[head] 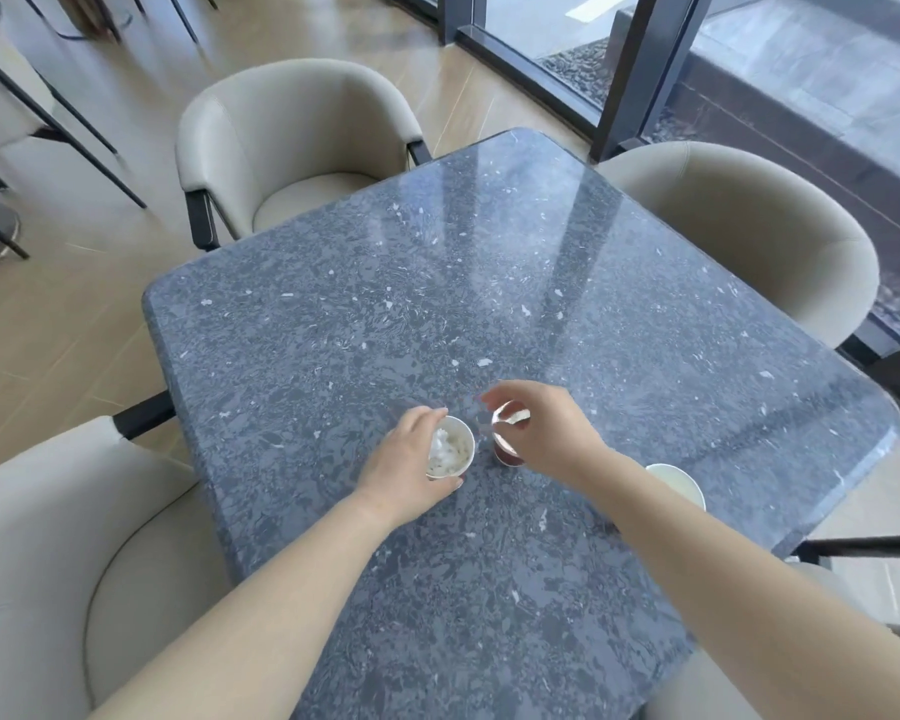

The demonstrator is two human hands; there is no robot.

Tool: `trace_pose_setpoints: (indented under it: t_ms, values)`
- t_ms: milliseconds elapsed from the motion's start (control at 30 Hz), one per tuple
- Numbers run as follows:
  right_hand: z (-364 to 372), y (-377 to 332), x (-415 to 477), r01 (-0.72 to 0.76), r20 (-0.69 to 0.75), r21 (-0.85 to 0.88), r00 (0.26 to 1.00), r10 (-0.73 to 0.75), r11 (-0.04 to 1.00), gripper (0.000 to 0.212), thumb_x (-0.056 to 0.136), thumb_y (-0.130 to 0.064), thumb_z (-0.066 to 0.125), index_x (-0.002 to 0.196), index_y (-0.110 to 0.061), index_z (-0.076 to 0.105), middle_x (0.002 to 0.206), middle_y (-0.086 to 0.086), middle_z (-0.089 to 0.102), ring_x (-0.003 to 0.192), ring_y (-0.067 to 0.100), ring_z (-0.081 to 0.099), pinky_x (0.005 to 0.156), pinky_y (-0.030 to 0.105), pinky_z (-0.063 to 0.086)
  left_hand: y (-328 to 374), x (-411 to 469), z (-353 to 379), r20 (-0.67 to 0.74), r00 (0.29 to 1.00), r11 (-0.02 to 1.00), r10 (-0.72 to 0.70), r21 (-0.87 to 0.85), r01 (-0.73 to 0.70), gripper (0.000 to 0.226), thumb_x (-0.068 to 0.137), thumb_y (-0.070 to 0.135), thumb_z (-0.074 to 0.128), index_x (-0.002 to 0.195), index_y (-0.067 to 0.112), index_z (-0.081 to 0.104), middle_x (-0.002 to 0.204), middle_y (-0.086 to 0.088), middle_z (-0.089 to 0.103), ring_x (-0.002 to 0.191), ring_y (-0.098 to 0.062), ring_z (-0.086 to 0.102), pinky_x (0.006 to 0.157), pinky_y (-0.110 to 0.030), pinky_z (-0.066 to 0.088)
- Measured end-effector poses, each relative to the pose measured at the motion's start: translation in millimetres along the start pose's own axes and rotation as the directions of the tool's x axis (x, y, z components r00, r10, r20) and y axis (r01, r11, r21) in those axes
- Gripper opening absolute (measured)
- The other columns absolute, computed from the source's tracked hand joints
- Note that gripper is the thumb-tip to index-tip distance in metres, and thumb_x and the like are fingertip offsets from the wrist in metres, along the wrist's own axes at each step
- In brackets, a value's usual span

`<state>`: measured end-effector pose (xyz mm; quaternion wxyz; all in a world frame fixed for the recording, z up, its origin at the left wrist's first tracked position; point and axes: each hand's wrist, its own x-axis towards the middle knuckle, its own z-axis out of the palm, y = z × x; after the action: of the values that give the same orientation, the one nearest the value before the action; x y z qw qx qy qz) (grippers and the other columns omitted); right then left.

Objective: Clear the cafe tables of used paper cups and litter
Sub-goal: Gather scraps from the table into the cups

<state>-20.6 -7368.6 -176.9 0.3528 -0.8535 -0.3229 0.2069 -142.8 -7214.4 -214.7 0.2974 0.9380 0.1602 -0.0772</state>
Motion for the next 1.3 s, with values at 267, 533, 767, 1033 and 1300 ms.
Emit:
trace_pose_setpoints:
  t_ms: [267,533,767,1033,1300]
  values:
    - [-1,31,-29,-0.025,0.092,-0.334,0.994,0.059,0.942,0.033,0.079,-0.016,0.065,0.111,-0.019,0.06,0.117,-0.001,0.061,0.109,0.024,0.051,0.087,0.032,0.044,-7,-20,5,-0.013,0.997,0.983,0.076,0.169,-0.073,0.071,0.076,0.038,0.071,0.134,0.031,0.031,0.147,0.009,0.023,0.135,-0.017,0.025,0.103,-0.036,0.04]
    - [10,29,-38,-0.013,0.055,-0.548,0.997,0.052,0.836,0.017,0.084,-0.014,0.051,0.098,-0.013,0.06,0.097,0.006,0.062,0.098,0.029,0.053,0.074,0.032,0.036,-1,-19,2,-0.018,0.992,0.958,0.124,0.263,-0.114,0.014,0.084,0.031,0.064,0.097,0.028,0.065,0.123,0.013,0.049,0.126,-0.011,0.033,0.086,-0.029,0.044]
    - [0,17,-74,-0.092,-0.021,-0.46,0.995,0.093,0.883,0.018,0.083,-0.013,0.051,0.098,-0.012,0.061,0.098,0.006,0.062,0.096,0.029,0.053,0.074,0.036,0.041,26,-17,-2,-0.058,0.962,0.943,0.268,0.219,-0.25,0.013,0.086,0.028,0.06,0.098,0.023,0.064,0.111,0.011,0.057,0.111,-0.013,0.047,0.077,-0.026,0.041]
    - [-45,-5,-131,-0.247,-0.38,-0.27,0.916,0.132,0.931,0.02,0.081,-0.006,0.059,0.099,-0.012,0.066,0.099,0.006,0.066,0.097,0.029,0.054,0.079,0.036,0.042,69,-20,5,-0.005,0.918,0.915,0.398,0.079,-0.396,0.016,0.086,0.023,0.059,0.102,0.021,0.063,0.102,0.004,0.066,0.098,-0.021,0.058,0.079,-0.038,0.049]
    - [-72,5,-175,-0.295,-0.555,-0.266,0.825,0.105,0.918,0.019,0.084,-0.004,0.059,0.098,-0.01,0.07,0.097,0.008,0.068,0.092,0.032,0.057,0.076,0.038,0.046,97,-36,13,-0.069,0.879,0.881,0.472,0.067,-0.468,0.013,0.084,0.021,0.063,0.097,0.021,0.065,0.097,0.004,0.067,0.093,-0.022,0.059,0.072,-0.035,0.049]
